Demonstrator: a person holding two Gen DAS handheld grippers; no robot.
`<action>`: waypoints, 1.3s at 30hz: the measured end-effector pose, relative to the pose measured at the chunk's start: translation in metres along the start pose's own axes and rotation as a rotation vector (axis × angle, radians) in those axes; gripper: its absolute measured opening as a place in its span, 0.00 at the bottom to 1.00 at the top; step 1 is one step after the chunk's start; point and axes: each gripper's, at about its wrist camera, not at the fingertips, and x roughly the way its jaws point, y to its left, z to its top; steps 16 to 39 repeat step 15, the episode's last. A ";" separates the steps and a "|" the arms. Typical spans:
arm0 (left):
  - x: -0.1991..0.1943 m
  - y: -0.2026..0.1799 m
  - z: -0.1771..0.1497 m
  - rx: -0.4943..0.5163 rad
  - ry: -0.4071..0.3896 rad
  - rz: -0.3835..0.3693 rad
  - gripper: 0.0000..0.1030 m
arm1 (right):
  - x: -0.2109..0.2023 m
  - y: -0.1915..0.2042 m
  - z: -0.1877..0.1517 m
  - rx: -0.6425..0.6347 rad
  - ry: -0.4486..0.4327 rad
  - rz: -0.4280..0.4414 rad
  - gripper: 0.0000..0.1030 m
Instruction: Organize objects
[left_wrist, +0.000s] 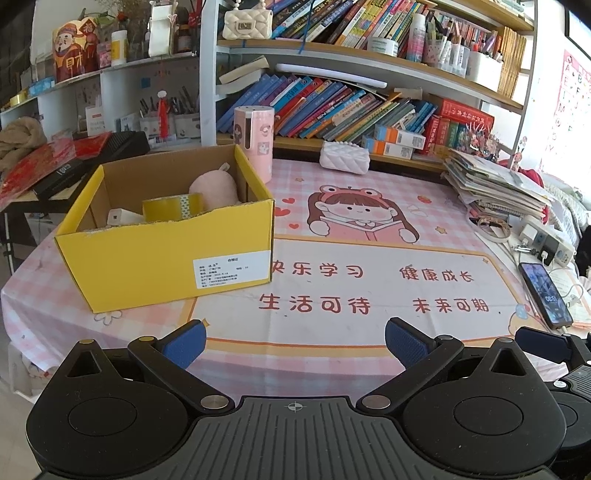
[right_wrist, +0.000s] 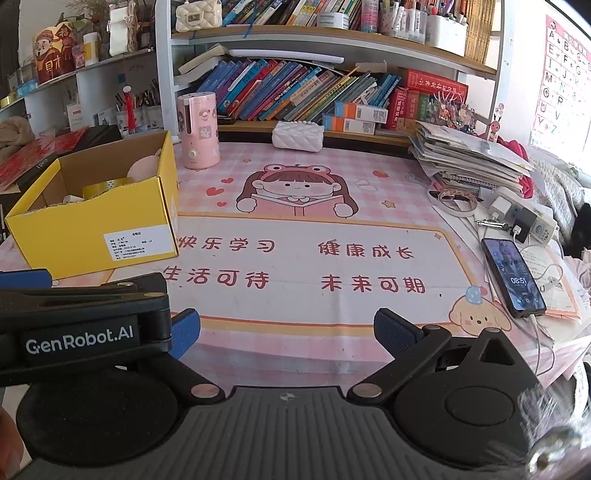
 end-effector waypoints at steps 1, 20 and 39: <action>0.000 0.000 0.000 0.000 0.001 0.000 1.00 | 0.000 0.000 0.000 0.000 0.000 -0.001 0.99; 0.001 0.000 -0.002 0.002 0.011 0.006 1.00 | 0.001 0.000 -0.003 -0.002 0.011 -0.002 0.99; 0.001 0.000 -0.002 0.002 0.011 0.006 1.00 | 0.001 0.000 -0.003 -0.002 0.011 -0.002 0.99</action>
